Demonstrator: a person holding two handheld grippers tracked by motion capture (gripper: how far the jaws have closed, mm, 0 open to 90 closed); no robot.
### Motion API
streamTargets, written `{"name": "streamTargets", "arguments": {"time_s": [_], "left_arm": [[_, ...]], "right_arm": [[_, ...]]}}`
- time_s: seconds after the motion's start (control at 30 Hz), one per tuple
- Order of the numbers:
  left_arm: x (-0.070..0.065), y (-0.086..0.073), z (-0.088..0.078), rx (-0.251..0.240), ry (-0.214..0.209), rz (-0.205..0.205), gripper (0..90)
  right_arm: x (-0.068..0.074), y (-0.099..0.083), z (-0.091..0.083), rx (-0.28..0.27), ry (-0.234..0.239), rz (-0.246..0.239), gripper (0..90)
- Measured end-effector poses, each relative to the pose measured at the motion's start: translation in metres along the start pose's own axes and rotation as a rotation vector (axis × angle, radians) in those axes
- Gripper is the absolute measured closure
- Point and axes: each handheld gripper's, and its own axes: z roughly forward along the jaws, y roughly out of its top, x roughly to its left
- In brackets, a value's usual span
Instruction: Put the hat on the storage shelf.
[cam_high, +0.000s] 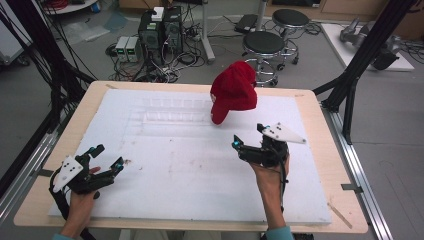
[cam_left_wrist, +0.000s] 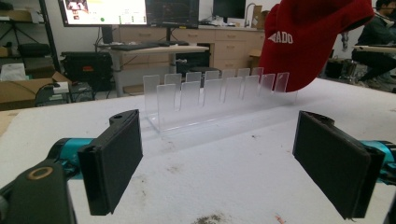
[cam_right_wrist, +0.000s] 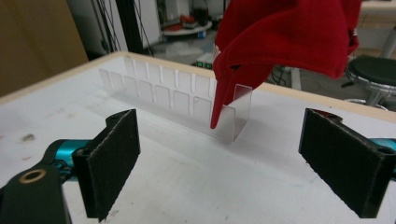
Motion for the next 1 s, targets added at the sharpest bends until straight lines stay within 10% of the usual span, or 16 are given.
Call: {"name": "streamTargets", "arguments": {"time_s": [0.33, 1.0], "left_arm": [[0.0, 0.0, 0.0, -0.005, 0.001, 0.0, 16.2], [-0.001, 0.0, 0.0, -0.002, 0.007, 0.01, 16.1]], "right_arm": [[-0.01, -0.061, -0.043, -0.173, -0.008, -0.015, 11.3], [-0.021, -0.116, -0.047, -0.172, -0.052, -0.019, 11.3]]}}
